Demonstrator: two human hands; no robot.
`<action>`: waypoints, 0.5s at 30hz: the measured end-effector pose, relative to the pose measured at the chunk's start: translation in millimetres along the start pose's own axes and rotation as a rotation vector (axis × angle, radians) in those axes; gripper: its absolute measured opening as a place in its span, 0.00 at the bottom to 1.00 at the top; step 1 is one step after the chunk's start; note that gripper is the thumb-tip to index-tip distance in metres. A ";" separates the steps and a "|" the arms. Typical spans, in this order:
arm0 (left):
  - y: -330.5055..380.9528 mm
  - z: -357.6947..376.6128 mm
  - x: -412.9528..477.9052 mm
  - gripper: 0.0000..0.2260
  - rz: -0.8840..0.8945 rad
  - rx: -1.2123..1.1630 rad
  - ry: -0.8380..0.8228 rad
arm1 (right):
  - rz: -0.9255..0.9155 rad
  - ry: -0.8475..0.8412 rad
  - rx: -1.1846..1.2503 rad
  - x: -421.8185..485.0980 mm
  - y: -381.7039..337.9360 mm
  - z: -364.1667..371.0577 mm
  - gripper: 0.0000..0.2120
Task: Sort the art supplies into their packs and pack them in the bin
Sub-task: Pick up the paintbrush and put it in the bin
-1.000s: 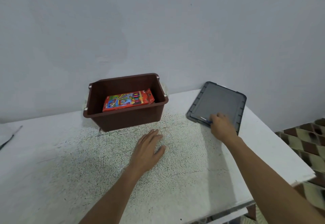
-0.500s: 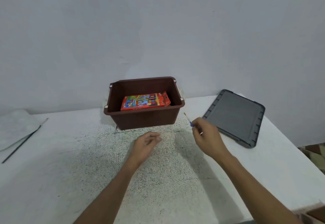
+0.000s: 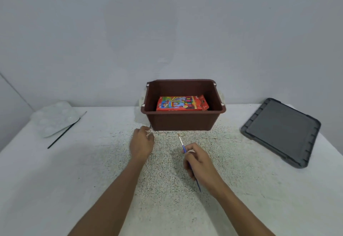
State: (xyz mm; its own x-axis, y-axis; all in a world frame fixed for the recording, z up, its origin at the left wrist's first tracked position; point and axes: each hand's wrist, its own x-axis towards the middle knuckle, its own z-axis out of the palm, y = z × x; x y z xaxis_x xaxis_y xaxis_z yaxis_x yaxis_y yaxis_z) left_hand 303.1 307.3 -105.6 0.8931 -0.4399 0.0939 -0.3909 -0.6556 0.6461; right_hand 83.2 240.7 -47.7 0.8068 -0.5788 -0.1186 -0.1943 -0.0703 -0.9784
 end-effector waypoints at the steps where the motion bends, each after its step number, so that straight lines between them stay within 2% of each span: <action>1: 0.8 -0.1 3.7 0.15 -0.015 0.021 -0.016 | 0.002 -0.003 0.011 0.5 -0.9 2.9 0.07; 5: 6.6 0.0 10.9 0.15 -0.062 0.108 -0.012 | 0.015 0.008 0.045 1.5 -3.6 9.7 0.07; 9: 3.6 2.3 13.5 0.10 -0.075 0.143 0.033 | 0.041 0.016 0.067 -1.7 -1.0 11.4 0.07; 15: 2.4 -0.1 4.2 0.06 -0.113 0.036 0.113 | 0.062 0.040 0.076 -3.8 8.0 13.8 0.08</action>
State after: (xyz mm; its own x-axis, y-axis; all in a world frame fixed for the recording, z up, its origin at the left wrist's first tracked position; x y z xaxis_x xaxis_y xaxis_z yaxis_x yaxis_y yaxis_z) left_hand 306.0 304.0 -103.7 0.9504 -0.2916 0.1085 -0.2926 -0.7193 0.6301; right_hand 86.3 253.5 -57.3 0.7715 -0.6120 -0.1740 -0.1993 0.0272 -0.9796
